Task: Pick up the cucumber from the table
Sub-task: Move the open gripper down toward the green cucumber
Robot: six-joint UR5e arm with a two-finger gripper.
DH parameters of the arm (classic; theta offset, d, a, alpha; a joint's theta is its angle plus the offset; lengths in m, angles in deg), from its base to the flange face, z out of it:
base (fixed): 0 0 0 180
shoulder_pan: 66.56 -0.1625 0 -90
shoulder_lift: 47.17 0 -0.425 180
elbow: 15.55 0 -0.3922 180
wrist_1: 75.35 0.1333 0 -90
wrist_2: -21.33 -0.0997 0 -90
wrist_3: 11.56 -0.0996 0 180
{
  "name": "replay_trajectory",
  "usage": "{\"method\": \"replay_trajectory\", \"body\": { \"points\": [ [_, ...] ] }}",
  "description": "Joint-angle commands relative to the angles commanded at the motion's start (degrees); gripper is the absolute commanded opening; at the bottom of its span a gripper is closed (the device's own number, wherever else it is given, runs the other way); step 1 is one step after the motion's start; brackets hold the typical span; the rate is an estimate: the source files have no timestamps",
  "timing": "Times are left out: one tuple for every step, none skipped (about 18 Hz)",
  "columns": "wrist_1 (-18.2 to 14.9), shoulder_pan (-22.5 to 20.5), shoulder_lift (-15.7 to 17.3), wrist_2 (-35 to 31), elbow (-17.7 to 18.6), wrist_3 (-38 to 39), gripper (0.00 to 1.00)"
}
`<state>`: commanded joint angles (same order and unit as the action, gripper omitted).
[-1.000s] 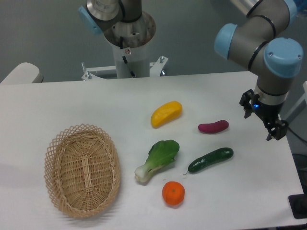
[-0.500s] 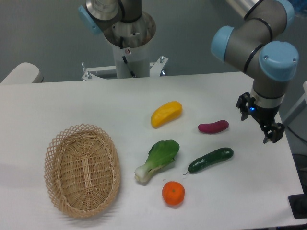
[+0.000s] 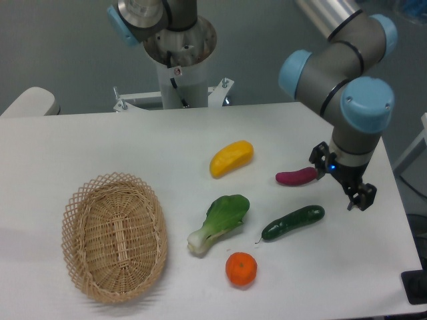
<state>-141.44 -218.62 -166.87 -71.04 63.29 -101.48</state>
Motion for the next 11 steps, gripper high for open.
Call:
{"method": "replay_trajectory", "body": {
  "points": [
    [0.09, 0.53, -0.35, -0.09, 0.00, 1.40, 1.00],
    [0.00, 0.88, -0.88, -0.09, -0.09, 2.20, 1.00],
    [0.00, 0.97, -0.97, -0.09, 0.09, 2.56, 1.00],
    [0.09, 1.06, -1.06, -0.09, 0.44, 2.65, 1.00],
    [0.35, 1.67, -1.41, -0.09, 0.87, 2.65, 1.00],
    [0.53, 2.20, -1.50, -0.09, 1.75, 2.82, 1.00],
    [0.96, 2.47, -1.59, -0.09, 2.54, 3.35, 1.00],
    [1.92, 2.64, -1.59, 0.00, 3.50, 4.83, 1.00],
    [3.33, 3.08, -1.85, 0.09, 4.47, 7.28, 1.00],
    [5.34, 3.43, -2.63, 0.00, 5.53, 9.48, 1.00],
    [6.93, 3.70, -3.08, 0.00, 6.15, 9.85, 1.00]
  ]
}}
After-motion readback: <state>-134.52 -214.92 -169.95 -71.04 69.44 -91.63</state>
